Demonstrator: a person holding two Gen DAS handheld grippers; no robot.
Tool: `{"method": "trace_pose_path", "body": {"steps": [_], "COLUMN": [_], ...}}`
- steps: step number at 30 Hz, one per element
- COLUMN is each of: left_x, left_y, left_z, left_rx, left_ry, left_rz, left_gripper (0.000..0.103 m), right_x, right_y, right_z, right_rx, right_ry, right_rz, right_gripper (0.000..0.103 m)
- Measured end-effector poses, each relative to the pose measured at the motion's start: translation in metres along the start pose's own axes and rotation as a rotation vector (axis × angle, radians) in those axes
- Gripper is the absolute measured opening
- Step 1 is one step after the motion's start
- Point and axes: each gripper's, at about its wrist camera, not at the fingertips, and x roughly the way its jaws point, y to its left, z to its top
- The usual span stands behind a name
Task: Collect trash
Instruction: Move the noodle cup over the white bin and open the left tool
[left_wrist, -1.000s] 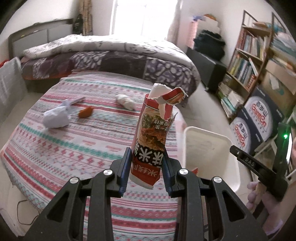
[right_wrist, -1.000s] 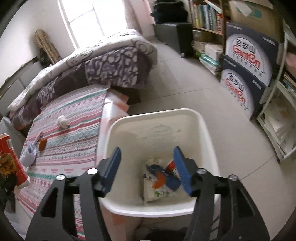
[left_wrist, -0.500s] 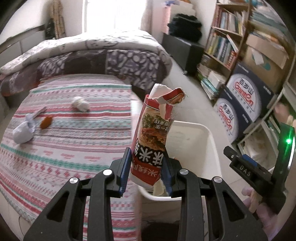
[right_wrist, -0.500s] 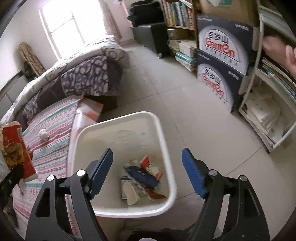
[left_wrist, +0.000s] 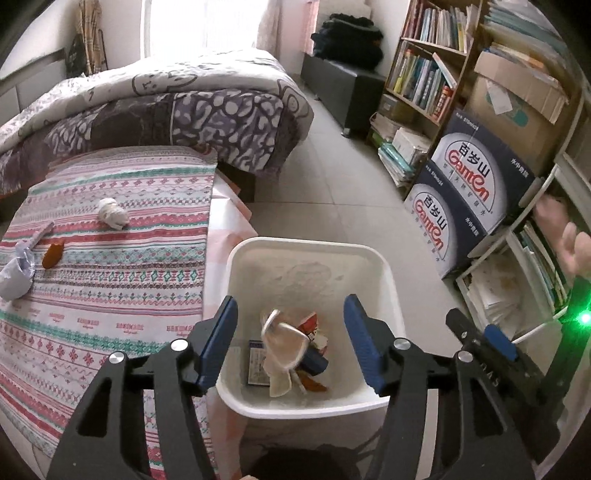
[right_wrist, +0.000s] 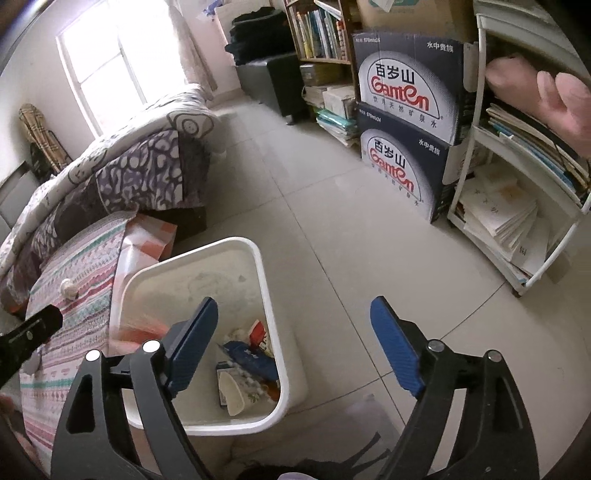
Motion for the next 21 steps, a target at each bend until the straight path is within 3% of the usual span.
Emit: {"method": "trace_pose_path", "body": {"steps": [5, 12, 21], "left_x": [-0.004, -0.008, -0.001], "left_y": [0.016, 0.059, 0.16], "left_z": [-0.009, -0.023, -0.043], "left_rx": [-0.016, -0.022, -0.043], "left_ry": [-0.002, -0.002, 0.057], "left_rz": [0.036, 0.148, 0.359], "left_gripper": [0.061, 0.072, 0.079], "right_x": [-0.002, -0.002, 0.007], "right_y": [0.013, 0.044, 0.112], "right_z": [-0.003, -0.014, -0.039], "right_rx": [-0.027, -0.077, -0.24], "right_ry": [0.0, 0.014, 0.067], "right_rz": [0.02, 0.045, 0.069], "right_gripper": [0.085, 0.093, 0.096]}}
